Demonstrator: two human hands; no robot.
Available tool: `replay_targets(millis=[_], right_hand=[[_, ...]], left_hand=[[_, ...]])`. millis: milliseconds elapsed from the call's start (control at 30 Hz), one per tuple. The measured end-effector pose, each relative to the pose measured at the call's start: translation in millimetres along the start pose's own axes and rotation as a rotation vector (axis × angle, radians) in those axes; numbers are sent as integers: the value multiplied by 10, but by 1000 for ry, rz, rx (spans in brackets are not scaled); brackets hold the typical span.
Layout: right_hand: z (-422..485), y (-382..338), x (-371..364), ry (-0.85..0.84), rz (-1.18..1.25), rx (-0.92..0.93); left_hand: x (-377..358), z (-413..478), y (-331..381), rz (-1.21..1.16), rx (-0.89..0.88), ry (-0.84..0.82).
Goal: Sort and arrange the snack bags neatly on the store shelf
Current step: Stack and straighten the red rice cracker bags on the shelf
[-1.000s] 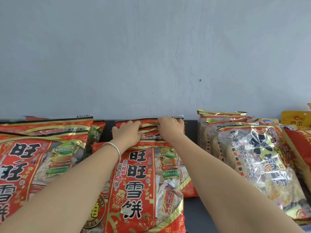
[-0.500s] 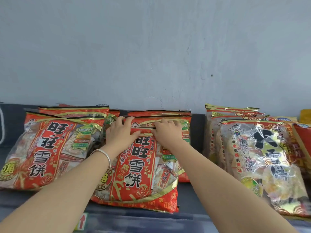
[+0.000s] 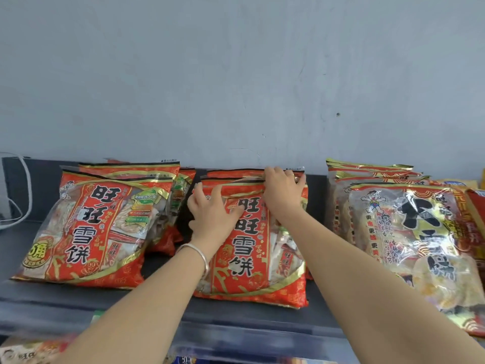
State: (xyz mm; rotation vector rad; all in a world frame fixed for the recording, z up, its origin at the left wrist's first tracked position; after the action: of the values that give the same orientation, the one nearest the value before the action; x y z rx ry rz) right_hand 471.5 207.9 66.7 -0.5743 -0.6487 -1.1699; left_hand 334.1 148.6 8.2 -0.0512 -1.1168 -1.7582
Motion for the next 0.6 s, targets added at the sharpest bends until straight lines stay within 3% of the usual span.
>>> replay_targets(millis=[200, 433, 600], right_hand=[[-56, 250, -196, -218, 53, -21], [-339, 125, -103, 36, 5, 74], [-677, -206, -164, -32, 46, 256]], left_hand=[[-240, -69, 127, 79, 7, -3], [-129, -164, 25, 33, -66, 8], [-35, -323, -92, -84, -34, -7]])
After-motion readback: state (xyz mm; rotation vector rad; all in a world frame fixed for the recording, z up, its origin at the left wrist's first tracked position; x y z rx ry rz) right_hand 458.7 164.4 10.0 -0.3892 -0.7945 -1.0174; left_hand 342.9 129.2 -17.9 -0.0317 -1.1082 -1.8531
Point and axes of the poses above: each hand's wrist, its own z-axis towards the middle knuckle, its own x-axis out of the back of the hand, y = z × x, the point moved 3 cm from there along z, towards the middle knuckle, and after that the axes turned 8 degrees about -z, right-handed, at the moved point
